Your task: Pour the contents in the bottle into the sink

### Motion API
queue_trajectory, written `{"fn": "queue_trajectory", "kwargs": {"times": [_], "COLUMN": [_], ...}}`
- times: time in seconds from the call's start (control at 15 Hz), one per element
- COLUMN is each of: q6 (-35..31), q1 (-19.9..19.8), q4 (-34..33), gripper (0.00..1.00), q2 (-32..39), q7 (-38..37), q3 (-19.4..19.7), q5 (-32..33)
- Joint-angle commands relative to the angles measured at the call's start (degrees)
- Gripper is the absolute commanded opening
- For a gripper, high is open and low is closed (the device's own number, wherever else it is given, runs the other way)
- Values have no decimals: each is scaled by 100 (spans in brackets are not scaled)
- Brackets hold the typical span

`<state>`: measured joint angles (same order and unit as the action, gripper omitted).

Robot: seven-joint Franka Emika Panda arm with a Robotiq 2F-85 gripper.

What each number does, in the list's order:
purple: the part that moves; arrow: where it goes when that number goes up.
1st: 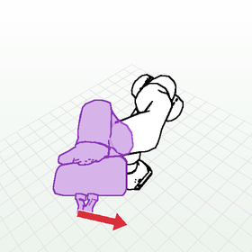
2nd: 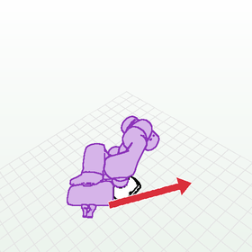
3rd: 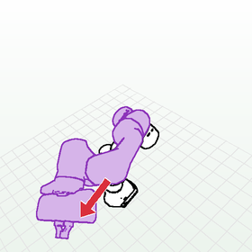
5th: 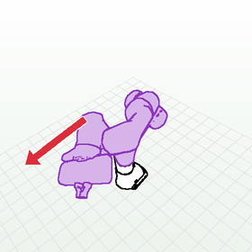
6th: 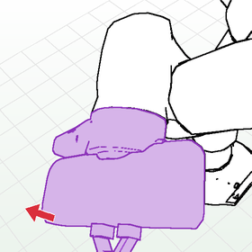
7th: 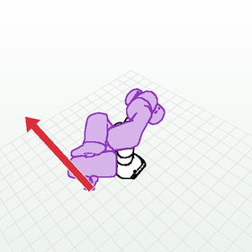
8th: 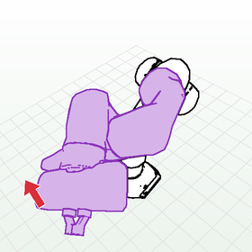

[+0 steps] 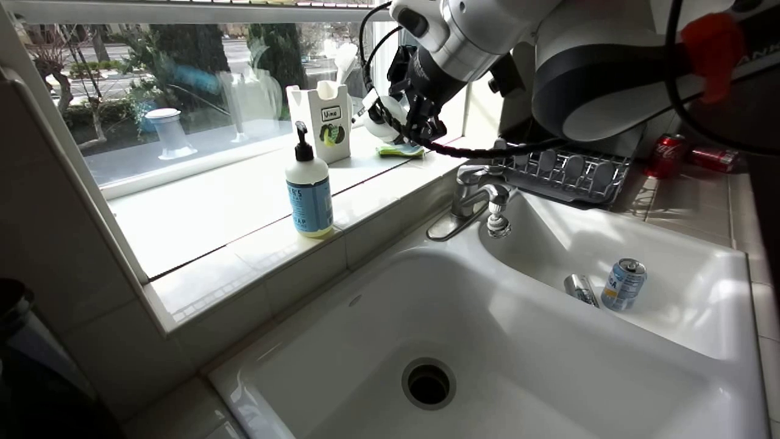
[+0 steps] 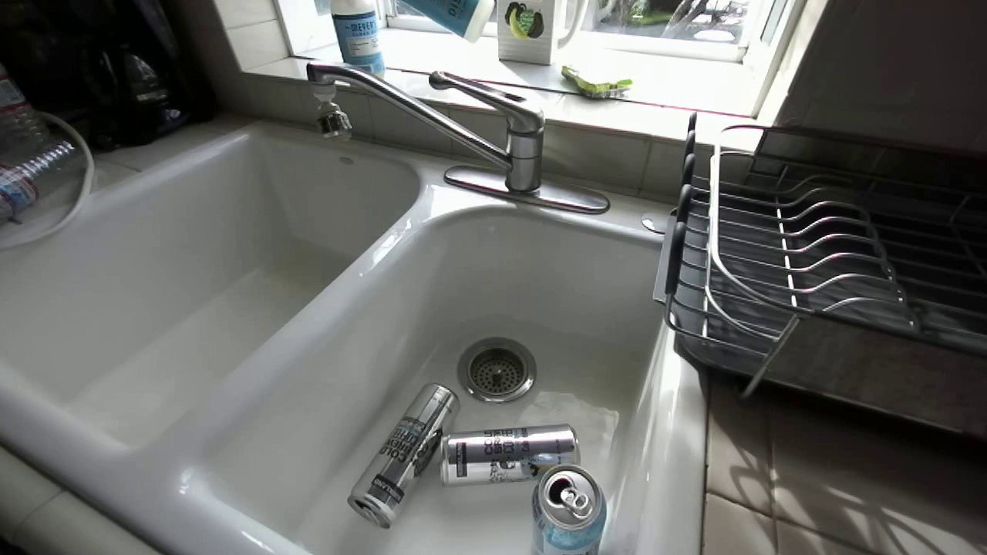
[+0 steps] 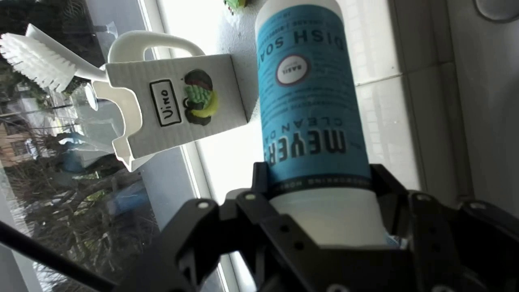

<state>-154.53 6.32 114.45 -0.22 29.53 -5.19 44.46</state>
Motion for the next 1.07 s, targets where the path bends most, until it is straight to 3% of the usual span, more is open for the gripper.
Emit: {"fn": "queue_trajectory", "kwargs": {"times": [0.0, 0.4, 0.73, 1.0], "q6": [-554, -1184, -1160, -1118], "q1": [-138, -228, -406, -502], "q4": [50, 17, -156, -92], "gripper": [38, 38, 38, 38], "q2": [45, 368, 559, 494], "q7": [240, 1059, 2044, 2652], "q3": [98, -16, -343, -333], "q5": [-1243, -4014, -6312, -7401]}}
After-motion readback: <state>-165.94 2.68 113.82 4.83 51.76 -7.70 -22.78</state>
